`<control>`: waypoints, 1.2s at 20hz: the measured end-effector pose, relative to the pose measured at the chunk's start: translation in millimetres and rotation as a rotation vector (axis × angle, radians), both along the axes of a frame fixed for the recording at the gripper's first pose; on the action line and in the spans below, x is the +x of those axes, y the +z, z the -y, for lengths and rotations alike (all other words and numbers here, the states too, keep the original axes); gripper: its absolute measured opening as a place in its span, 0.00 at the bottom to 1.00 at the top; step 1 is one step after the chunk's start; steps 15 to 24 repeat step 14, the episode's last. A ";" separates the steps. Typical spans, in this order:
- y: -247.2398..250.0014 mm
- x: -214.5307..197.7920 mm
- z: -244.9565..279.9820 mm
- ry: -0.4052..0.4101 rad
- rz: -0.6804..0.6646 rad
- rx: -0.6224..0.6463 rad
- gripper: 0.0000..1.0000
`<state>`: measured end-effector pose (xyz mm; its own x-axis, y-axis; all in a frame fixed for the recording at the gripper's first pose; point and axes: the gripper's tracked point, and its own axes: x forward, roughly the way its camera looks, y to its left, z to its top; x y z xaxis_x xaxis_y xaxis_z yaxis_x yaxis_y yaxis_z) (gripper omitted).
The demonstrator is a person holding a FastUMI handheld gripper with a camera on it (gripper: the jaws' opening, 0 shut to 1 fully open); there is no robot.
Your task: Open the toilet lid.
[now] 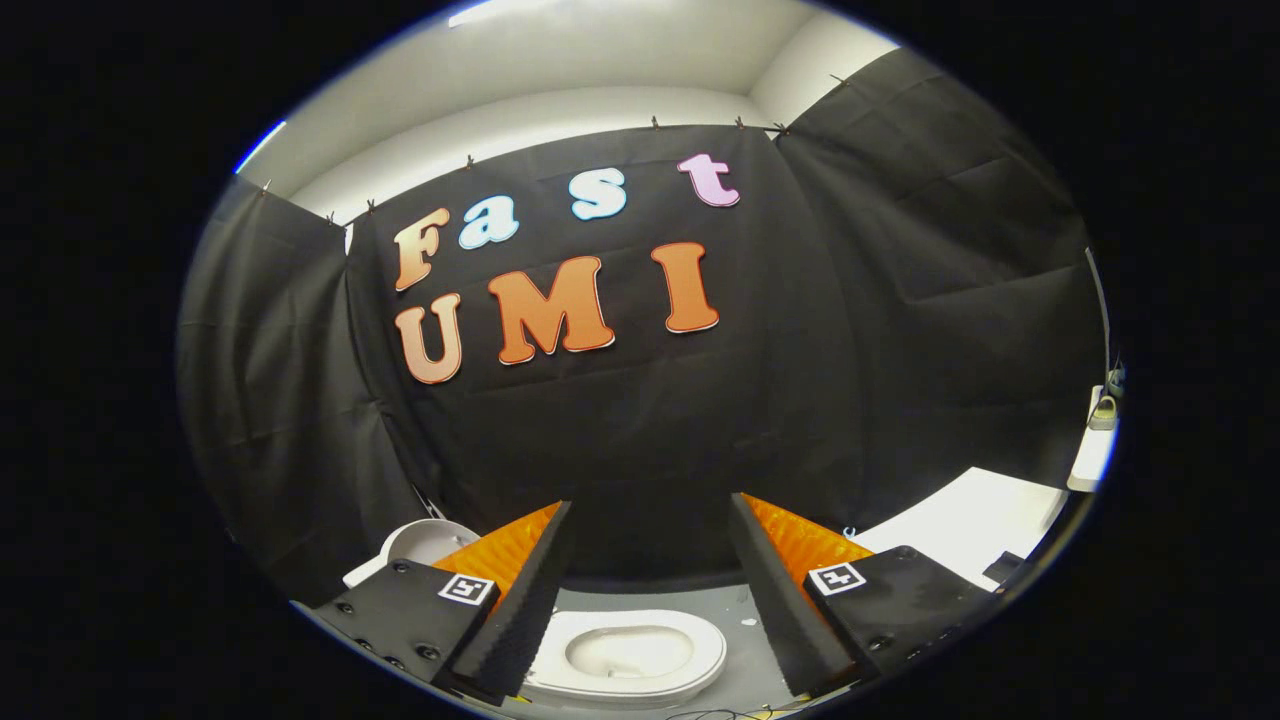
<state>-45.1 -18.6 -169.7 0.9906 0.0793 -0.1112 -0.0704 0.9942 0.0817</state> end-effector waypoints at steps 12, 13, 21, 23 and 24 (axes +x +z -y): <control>-1.4 2.0 6.5 -0.017 -0.006 0.007 0.98; -1.2 1.6 5.4 -0.015 -0.007 0.008 0.98; -1.9 1.0 3.9 -0.012 -0.008 0.009 0.98; -1.9 1.0 3.9 -0.012 -0.008 0.009 0.98; -1.9 1.0 3.9 -0.012 -0.008 0.009 0.98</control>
